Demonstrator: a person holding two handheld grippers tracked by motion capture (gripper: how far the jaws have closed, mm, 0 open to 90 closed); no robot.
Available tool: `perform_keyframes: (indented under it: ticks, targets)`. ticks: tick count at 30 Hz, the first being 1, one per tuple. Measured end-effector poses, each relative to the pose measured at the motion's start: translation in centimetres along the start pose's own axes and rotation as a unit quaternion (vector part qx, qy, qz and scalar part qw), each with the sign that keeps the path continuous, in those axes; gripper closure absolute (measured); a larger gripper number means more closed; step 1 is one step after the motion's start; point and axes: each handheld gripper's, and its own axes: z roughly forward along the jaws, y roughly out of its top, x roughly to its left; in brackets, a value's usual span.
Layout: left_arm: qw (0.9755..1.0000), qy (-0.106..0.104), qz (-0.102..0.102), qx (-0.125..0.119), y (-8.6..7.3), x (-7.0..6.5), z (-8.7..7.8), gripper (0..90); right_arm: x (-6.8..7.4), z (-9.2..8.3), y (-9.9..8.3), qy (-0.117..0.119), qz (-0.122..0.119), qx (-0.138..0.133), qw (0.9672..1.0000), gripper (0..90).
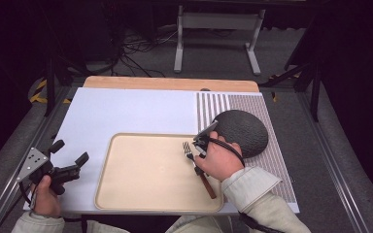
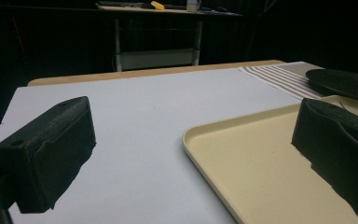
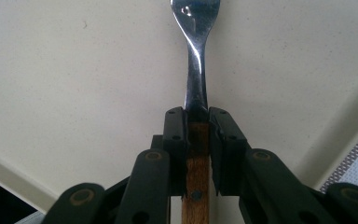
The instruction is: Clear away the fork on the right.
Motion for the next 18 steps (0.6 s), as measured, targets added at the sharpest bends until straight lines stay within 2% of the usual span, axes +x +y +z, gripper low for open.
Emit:
perform_keyframes:
  ticks: [18]
  targets:
    - [1.0,0.0,-0.001,-0.001,0.0,0.02,0.0,0.0,0.02,0.77,0.13,0.008,0.014,0.012,0.9998,77.4]
